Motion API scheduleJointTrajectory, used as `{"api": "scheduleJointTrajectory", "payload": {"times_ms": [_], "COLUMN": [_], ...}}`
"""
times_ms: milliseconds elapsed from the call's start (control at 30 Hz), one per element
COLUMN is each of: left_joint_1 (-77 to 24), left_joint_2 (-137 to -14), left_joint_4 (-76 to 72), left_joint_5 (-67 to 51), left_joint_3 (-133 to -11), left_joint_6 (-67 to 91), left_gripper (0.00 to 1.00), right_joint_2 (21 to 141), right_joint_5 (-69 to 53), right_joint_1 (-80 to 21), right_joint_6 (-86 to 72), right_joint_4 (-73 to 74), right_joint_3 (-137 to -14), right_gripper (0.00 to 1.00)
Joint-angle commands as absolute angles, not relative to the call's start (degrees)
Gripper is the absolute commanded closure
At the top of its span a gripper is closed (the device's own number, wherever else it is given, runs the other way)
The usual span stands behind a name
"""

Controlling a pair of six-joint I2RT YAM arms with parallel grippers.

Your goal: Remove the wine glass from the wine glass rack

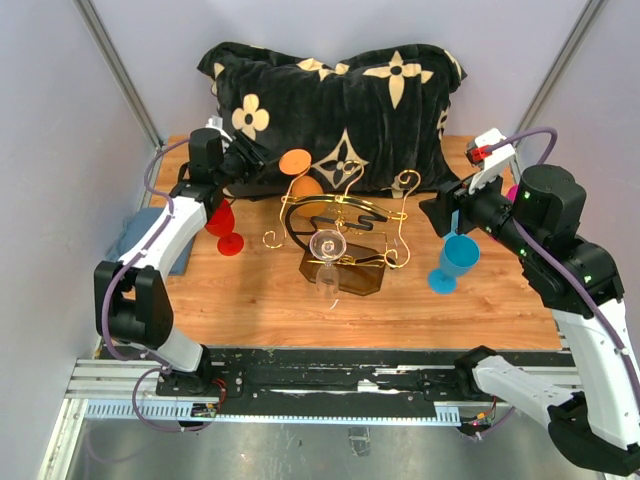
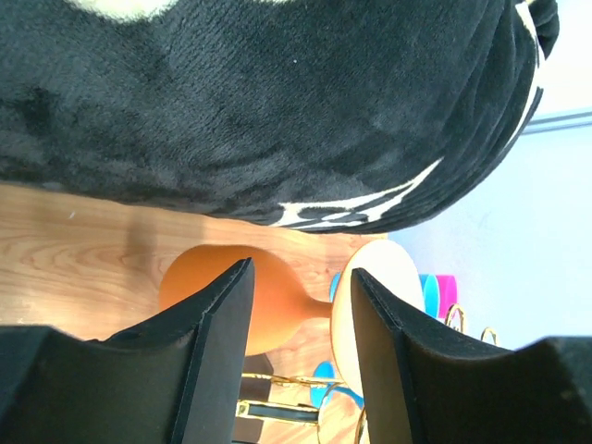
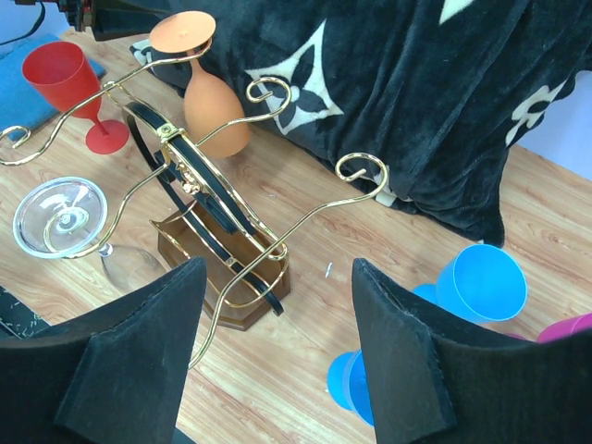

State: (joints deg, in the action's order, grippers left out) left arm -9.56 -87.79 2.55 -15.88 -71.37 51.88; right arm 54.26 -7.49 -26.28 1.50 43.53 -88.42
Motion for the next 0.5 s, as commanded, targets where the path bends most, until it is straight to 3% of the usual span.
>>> {"api": "scheduleJointTrajectory", "payload": {"times_ms": [0, 333, 467], "left_joint_1": [-9.4, -9.4, -9.4], "left_joint_2": [-89.1, -89.1, -89.5], "left_joint_4": [-5.8, -17.1, -21.3], "left_joint_5": [-20.6, -24.1, -26.1], "left_joint_3": [-69.4, -64.5, -63.4], "left_joint_6": [56.1, 61.8, 64.2], "left_gripper": [0.48, 0.52, 0.75], "right_joint_2": [53.9, 54.5, 54.8], "right_joint_5": [-6.9, -6.7, -6.7], "right_joint_1": [-27.2, -27.2, -27.2], "right_joint_6": [0.5, -0.1, -0.4], "right_joint_4": [42.5, 42.0, 41.4], "right_joint_3": [-88.3, -87.9, -87.5], "right_gripper": [0.35, 0.35, 0.36]}}
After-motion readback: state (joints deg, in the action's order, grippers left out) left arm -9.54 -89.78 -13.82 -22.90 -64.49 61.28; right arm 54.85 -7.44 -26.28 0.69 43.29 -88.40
